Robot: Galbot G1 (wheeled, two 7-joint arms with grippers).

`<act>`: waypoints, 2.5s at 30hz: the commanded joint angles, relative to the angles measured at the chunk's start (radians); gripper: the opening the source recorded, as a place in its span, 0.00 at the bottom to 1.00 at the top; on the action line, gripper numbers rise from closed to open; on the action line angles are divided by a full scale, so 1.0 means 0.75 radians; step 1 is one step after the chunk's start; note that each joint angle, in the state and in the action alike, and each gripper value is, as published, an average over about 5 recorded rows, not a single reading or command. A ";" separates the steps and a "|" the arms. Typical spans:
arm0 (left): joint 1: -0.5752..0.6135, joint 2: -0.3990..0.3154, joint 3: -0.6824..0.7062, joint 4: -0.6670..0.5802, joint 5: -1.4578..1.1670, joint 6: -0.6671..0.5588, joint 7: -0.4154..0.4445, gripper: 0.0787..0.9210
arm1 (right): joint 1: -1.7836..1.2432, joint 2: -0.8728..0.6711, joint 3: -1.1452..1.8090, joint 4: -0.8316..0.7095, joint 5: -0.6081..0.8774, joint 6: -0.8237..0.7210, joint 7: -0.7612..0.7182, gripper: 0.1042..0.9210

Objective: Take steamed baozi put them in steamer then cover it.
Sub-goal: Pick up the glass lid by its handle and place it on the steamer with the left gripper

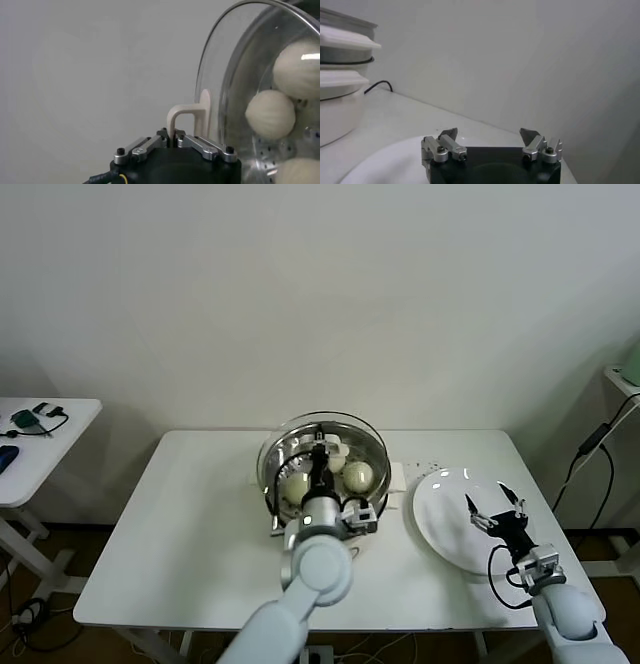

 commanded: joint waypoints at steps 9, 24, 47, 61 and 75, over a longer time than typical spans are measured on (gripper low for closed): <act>-0.008 -0.096 -0.026 0.166 0.066 0.011 -0.059 0.08 | 0.023 0.004 -0.009 -0.017 -0.020 0.004 -0.005 0.88; -0.019 -0.092 -0.018 0.207 0.068 0.003 -0.087 0.08 | 0.026 0.007 -0.003 -0.020 -0.027 0.009 -0.011 0.88; -0.005 -0.083 -0.018 0.204 0.071 -0.022 -0.042 0.08 | 0.030 0.017 0.000 -0.021 -0.042 0.011 -0.019 0.88; 0.044 0.030 0.006 -0.029 0.000 -0.010 0.015 0.36 | 0.014 0.005 0.022 0.046 -0.027 -0.183 -0.002 0.88; 0.222 0.233 -0.005 -0.392 -0.187 0.020 -0.002 0.82 | 0.013 0.003 0.037 0.078 0.017 -0.247 0.008 0.88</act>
